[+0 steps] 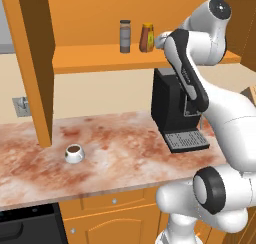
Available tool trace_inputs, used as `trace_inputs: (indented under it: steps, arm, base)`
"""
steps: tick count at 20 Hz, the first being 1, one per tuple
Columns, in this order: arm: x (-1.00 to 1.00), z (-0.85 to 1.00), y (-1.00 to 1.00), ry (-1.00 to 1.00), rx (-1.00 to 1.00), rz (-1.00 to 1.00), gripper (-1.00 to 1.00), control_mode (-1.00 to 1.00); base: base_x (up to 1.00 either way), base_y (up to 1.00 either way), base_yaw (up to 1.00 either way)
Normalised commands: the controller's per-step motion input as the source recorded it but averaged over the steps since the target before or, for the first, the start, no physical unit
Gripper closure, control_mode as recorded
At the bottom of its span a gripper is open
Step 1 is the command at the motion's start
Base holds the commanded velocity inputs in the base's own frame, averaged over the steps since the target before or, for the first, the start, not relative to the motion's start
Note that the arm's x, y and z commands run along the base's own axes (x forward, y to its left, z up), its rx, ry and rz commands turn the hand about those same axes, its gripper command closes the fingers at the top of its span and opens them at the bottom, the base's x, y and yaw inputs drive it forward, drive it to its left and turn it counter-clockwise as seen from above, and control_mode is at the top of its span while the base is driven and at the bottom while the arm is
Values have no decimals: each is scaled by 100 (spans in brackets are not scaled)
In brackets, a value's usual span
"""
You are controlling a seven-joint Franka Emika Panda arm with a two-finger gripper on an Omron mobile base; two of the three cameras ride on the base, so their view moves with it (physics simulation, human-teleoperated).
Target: Pick the cinnamon and honey bottle from the cabinet and place them next to the mug.
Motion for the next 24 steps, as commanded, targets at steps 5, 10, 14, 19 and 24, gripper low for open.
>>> trace_inputs:
  steps: [5, 10, 14, 19, 24]
  arm:
    - [29, 17, 0, 0, 0, 3, -100, -100]
    - [3, 22, 0, -2, 0, 13, -100, -100]
    - [6, 0, 0, -13, 0, 14, -100, -100]
    - [35, 0, 0, -6, 0, 8, -100, -100]
    - [31, 0, 0, 0, 0, 2, -100, -100]
  base:
    - [0, 0, 0]
    - [0, 0, 0]
    - [0, 0, 0]
    - [0, 0, 0]
    - [0, 0, 0]
